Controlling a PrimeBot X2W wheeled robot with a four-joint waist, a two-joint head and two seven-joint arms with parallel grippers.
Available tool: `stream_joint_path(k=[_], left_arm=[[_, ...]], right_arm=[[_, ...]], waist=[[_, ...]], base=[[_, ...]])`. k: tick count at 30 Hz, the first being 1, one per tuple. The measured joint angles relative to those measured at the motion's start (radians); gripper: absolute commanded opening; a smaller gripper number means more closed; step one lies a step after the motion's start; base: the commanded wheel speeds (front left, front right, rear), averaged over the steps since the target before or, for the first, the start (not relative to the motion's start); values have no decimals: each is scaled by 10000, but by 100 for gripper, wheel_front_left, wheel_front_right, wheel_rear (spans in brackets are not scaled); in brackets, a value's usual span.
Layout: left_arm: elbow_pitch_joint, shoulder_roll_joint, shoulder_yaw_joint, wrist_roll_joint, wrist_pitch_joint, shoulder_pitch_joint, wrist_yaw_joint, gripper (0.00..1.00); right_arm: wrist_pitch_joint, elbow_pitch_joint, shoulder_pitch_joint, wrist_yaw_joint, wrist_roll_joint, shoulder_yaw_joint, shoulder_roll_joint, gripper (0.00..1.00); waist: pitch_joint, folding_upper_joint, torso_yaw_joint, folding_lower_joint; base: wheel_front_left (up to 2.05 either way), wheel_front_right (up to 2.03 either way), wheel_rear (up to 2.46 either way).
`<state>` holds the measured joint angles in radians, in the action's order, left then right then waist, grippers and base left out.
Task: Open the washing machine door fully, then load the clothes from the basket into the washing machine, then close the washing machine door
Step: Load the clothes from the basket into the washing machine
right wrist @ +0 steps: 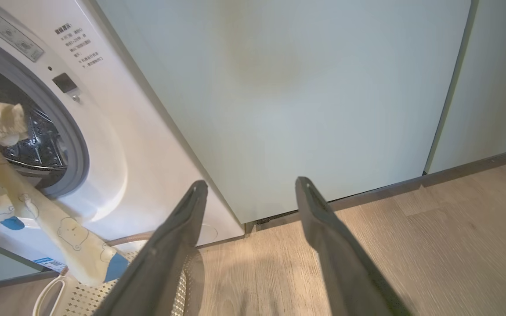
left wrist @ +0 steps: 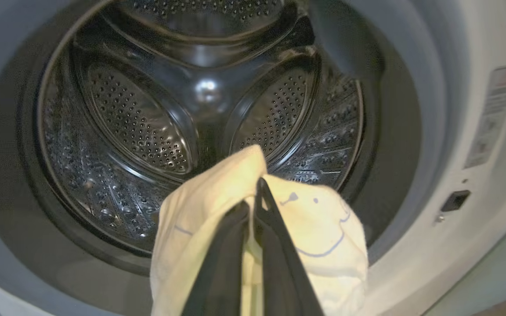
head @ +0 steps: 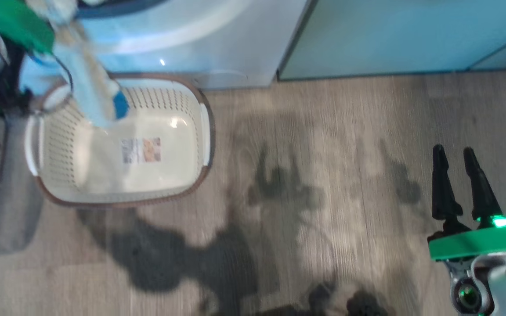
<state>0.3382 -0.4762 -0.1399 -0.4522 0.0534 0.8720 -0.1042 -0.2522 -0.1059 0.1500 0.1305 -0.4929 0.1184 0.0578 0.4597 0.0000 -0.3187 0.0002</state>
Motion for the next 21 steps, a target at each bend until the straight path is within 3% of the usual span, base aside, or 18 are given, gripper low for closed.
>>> stream_joint_path(k=[8,21], left_arm=[[1668,-203,-761,-63,-974,2504,-176,0],[4349,-270,-1973,56,-1515,5926,-251,0]], right_arm=[[0,46,612,0,-88,121,-84,100],[0,88,1357,0,-355,535,-109,100]], waist=[[1244,0,-296,1],[2517,0,-728,-1]], base=[[0,0,0],[0,0,0]])
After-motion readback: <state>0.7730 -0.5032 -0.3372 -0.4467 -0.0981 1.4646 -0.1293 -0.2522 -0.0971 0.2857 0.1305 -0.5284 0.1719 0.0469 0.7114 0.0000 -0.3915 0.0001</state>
